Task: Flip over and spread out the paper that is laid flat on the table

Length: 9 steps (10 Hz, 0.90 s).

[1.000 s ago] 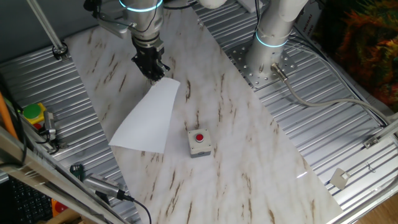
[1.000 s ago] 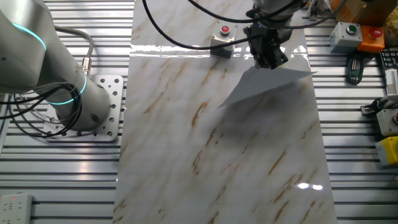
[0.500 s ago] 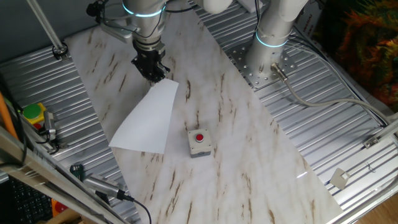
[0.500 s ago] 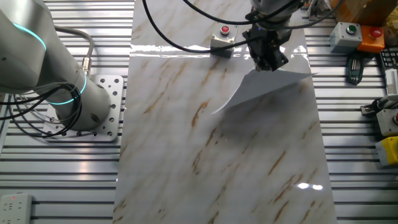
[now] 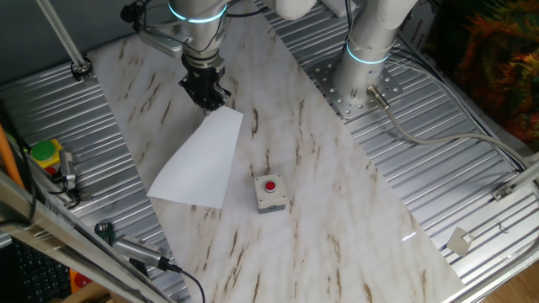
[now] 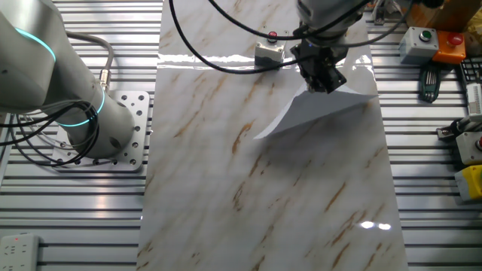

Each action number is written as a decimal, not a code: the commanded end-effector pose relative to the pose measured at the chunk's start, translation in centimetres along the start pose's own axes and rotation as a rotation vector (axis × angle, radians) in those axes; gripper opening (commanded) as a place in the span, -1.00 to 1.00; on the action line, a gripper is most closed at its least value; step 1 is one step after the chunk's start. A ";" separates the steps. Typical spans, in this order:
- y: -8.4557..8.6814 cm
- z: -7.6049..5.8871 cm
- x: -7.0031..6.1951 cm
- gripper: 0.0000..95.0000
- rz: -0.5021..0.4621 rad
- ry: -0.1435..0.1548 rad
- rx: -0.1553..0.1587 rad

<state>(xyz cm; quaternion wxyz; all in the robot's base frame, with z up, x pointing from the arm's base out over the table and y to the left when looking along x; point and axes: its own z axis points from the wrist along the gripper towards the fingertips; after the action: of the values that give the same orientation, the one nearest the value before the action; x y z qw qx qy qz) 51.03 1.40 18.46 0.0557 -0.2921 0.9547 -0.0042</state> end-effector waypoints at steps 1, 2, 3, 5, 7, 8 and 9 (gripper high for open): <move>0.1 -0.1 0.1 -1.00 -0.011 -0.001 0.003; 0.1 -0.1 0.1 -1.00 -0.024 -0.002 0.006; 0.1 -0.1 0.1 -1.00 -0.038 -0.002 0.008; 0.0 -0.1 0.0 -0.60 -0.058 -0.006 0.014; 0.0 -0.1 0.0 -0.60 -0.058 -0.010 0.013; -0.1 -0.1 0.0 -0.60 -0.060 -0.010 0.013; -0.1 -0.1 0.0 -0.60 -0.060 -0.010 0.013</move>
<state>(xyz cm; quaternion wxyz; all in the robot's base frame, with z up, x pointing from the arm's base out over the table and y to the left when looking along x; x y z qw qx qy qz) 51.05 1.35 18.53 0.0622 -0.3201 0.9453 -0.0103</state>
